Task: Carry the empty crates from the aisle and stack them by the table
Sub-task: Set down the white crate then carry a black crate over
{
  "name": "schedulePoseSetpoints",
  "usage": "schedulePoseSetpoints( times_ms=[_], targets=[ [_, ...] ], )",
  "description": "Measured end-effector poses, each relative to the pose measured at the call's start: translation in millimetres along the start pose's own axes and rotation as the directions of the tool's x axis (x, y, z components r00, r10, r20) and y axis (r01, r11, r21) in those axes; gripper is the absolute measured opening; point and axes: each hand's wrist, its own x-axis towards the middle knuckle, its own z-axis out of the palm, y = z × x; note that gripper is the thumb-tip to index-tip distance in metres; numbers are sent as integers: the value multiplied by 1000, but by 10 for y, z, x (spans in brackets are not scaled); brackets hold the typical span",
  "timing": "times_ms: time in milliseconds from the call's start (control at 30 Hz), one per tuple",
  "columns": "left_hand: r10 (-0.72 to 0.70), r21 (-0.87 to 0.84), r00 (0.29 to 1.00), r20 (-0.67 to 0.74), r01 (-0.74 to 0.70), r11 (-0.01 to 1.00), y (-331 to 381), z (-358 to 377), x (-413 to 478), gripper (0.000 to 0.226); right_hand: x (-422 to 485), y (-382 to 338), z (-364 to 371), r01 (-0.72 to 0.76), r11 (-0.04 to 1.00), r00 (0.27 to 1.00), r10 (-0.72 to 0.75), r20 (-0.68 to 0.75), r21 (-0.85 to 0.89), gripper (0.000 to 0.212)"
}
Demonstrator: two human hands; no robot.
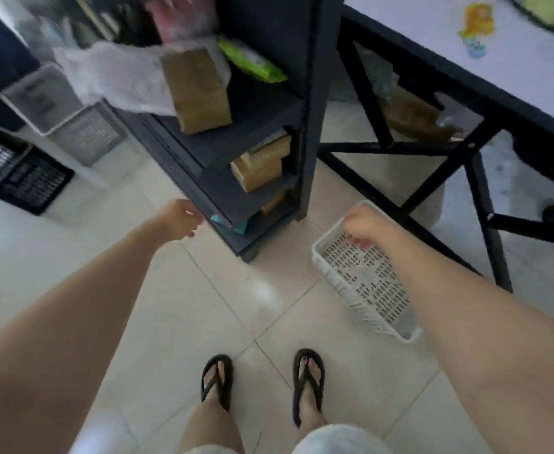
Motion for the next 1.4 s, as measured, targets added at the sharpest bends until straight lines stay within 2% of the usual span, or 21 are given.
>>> schedulePoseSetpoints(
  times_ms=[100,167,300,500,633,800,967,1033,1233,1400],
  targets=[
    [-121,-64,987,-103,114,991,-864,-605,-237,18,-135,-691,620,87,991,994,-80,78,-99,32],
    [-167,-110,974,-152,151,982,-1435,-934,-383,13,-236,-1148,1082,139,976,984,-116,136,-167,31],
    [-253,-144,953,-165,230,962,-2587,-1515,-575,19,-459,-2102,1970,233,936,962,-182,206,-263,32],
    [-271,-88,933,-237,257,962,-3970,-2591,-874,30,-797,-3571,3224,321,899,928,-235,289,-298,37],
    [-298,-110,902,-313,278,954,-4625,-3378,-899,31,-1027,-4552,3861,431,810,880,-280,384,-399,41],
    [-345,-156,874,-342,310,938,-5265,-4110,-617,30,-922,-5662,4339,520,722,839,-330,433,-456,41],
    [-384,-211,858,-342,328,921,-5645,-4902,13,30,-487,-6752,4669,522,633,844,-289,452,-571,40],
    [-386,-243,848,-364,314,918,-5706,-5301,288,29,-316,-7273,4785,550,597,831,-327,449,-584,39],
    [-395,-263,835,-382,311,913,-5915,-6429,963,28,45,-8753,5082,590,572,805,-367,466,-569,36],
    [-398,-260,835,-381,317,912,-6370,-7333,1585,30,398,-9750,5444,571,611,816,-347,463,-548,36]
  ],
)
